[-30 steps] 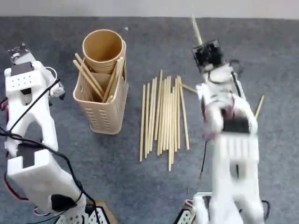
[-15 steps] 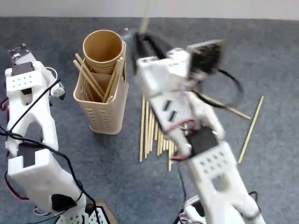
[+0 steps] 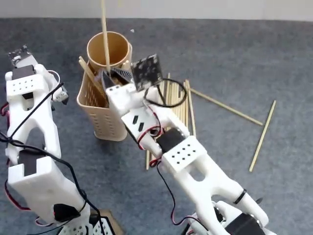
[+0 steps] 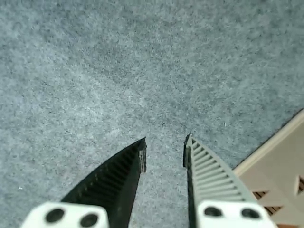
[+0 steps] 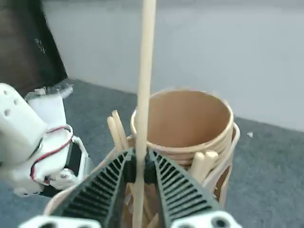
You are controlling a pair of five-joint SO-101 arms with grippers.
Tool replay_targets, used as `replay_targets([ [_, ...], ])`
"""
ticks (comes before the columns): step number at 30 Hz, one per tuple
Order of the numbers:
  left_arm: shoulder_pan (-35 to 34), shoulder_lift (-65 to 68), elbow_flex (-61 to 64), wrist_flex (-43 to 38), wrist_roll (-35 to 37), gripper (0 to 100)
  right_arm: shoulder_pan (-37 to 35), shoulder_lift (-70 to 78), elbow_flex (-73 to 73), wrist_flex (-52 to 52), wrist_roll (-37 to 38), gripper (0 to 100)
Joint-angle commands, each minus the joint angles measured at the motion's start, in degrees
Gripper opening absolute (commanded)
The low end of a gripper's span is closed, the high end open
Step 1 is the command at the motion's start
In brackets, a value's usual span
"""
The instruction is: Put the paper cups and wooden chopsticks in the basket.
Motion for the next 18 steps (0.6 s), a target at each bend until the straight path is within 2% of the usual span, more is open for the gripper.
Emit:
replay_targets([
  [1, 0.22, -0.22, 0.04, -0.62, 0.44, 16, -0.84, -0.40, 0.40, 3.38, 4.92, 8.0],
  [4, 0.31, -0.22, 0.04, -0.53, 0.35, 16, -0.84, -0.40, -4.18, 10.86, 4.92, 16.7],
  [8, 0.31, -0.13, 0.22, -0.44, 0.35, 16, -0.31, -0.48, -11.47, 15.96, 5.01, 15.8],
  [12, 0.31, -0.13, 1.27, -0.70, -1.05, 16, 3.38, -4.18, -22.37, 23.69, 5.01, 11.8],
  [16, 0.31, -0.13, 1.27, -0.70, -1.67, 16, 13.05, -12.35, -39.08, 47.34, 7.82, 10.8],
  [18, 0.31, -0.13, 1.27, -0.70, -1.67, 16, 21.58, -14.29, -47.43, 59.03, 8.62, 10.8],
])
